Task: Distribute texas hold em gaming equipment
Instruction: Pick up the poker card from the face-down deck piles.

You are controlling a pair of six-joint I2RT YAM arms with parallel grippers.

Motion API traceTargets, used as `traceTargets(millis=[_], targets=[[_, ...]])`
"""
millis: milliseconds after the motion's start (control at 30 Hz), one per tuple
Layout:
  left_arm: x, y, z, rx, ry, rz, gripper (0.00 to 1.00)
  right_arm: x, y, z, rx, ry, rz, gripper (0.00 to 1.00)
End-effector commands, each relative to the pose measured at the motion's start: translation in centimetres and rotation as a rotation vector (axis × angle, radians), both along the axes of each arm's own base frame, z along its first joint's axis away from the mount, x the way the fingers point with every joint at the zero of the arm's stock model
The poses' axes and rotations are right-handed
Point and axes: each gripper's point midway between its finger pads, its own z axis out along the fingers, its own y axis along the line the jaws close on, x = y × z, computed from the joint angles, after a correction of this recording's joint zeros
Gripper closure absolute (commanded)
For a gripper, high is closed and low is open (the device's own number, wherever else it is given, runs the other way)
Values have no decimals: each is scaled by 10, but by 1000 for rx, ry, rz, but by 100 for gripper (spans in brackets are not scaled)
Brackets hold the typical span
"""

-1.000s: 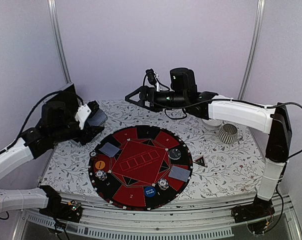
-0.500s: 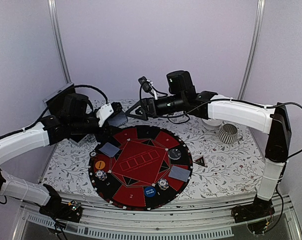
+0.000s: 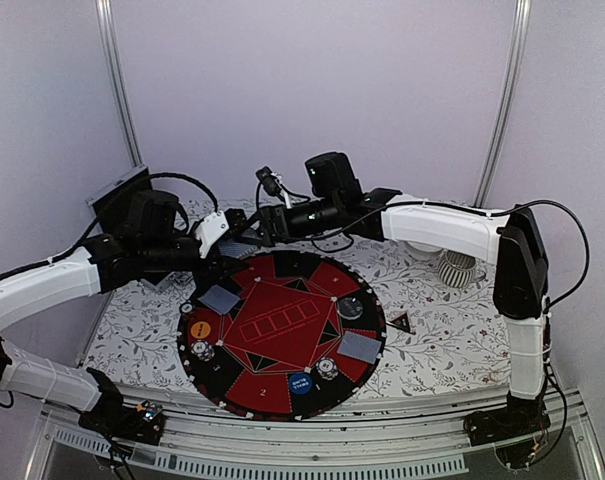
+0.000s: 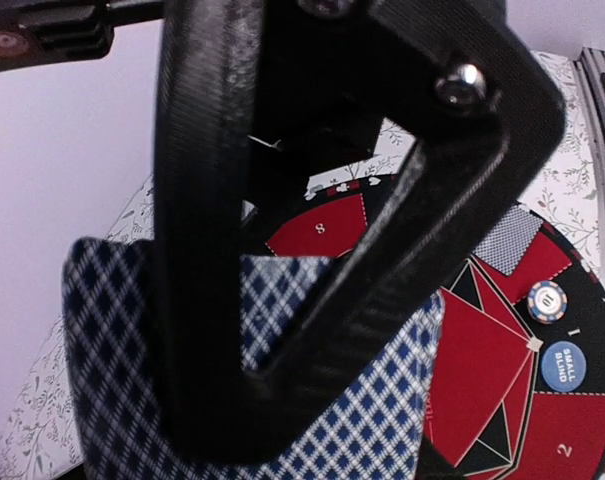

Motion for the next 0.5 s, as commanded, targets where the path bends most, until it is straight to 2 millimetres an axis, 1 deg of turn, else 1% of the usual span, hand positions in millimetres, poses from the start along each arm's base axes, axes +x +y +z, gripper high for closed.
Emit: traceTargets(millis=[0,100,167,267,467], targets=[[-2,-1,7,-28,-36,0,56,8,-6,4,-27,-32,-72,8],[-2,0,8,-30,-43,5,56,11,-15,-1,-69,-41,-102,10],[-1,1,8,-27,-48,12,56,13,-21,-1,-83,-53,-121,12],[0,3,7,-20,-49,25,56,13,-25,7,-78,-69,-133,15],[2,5,5,-14,-46,41,56,9,-27,18,-62,-79,-124,23]])
